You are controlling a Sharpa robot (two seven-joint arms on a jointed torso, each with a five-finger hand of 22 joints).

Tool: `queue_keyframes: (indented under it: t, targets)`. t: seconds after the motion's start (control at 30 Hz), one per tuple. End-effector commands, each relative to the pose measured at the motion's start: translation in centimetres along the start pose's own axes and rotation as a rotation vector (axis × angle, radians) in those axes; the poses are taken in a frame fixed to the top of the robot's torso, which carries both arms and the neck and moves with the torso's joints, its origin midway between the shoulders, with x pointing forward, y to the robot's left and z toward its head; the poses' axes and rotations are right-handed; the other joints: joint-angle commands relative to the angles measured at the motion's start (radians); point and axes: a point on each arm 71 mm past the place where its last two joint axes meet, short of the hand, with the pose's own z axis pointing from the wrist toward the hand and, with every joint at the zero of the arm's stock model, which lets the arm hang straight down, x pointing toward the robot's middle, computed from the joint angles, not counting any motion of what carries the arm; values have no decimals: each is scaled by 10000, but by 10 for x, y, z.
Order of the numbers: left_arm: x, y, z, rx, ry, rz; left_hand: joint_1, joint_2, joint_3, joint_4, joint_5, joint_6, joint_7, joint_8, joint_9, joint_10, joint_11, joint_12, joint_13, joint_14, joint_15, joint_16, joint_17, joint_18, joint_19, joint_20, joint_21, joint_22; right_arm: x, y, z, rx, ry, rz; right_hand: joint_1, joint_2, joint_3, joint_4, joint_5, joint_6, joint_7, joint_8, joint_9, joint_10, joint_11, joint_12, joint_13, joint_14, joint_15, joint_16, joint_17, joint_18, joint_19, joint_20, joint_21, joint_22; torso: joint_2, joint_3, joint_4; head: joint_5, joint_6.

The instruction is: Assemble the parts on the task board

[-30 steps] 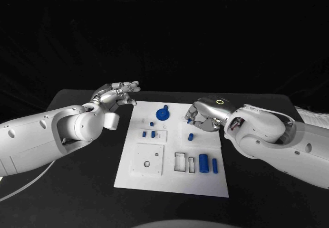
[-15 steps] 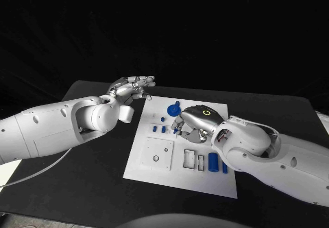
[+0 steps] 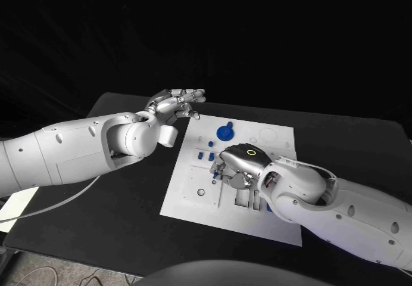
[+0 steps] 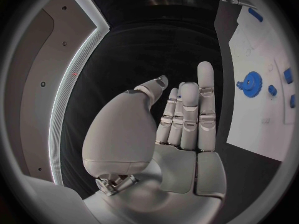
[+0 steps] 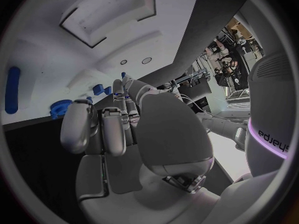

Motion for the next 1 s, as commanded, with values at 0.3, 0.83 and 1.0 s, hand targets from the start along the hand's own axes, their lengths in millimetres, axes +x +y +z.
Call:
queue_keyframes:
  t: [0.3,0.83,1.0]
  targets:
    - [4,0,0,20,200,-112,-109,-13,-42,0,36,-68,24,-21,-15,-80,6,23,-4,-89,10,-69,-8,170,-15,33,-57,-9,9,0,2,-132,499,37,-103,-21,68,14,54,58,33,33,7,43,26,-39,-3,672,-48,37,617,56,-10,-35,16,-11,-16,1,-10,64,-80]
    - [3,0,0,-2,210,-116,-125,-7,-67,5,37,-94,34,-18,-13,-120,17,51,-4,-105,21,-68,-33,169,-16,43,-72,-21,14,-1,5,5,787,-43,-117,-25,78,6,62,54,39,29,7,41,30,-44,-6,670,-45,33,611,57,-12,-34,12,-19,-4,2,3,51,-140]
    - [4,0,0,-4,219,-120,-125,-7,-67,5,37,-94,34,-18,-13,-120,17,51,-4,-105,21,-68,-33,169,-16,43,-72,-21,17,-2,7,90,809,-103,-117,-25,78,6,62,54,39,29,7,41,30,-44,-6,670,-45,33,611,57,-12,-34,12,-19,-8,2,7,51,-156]
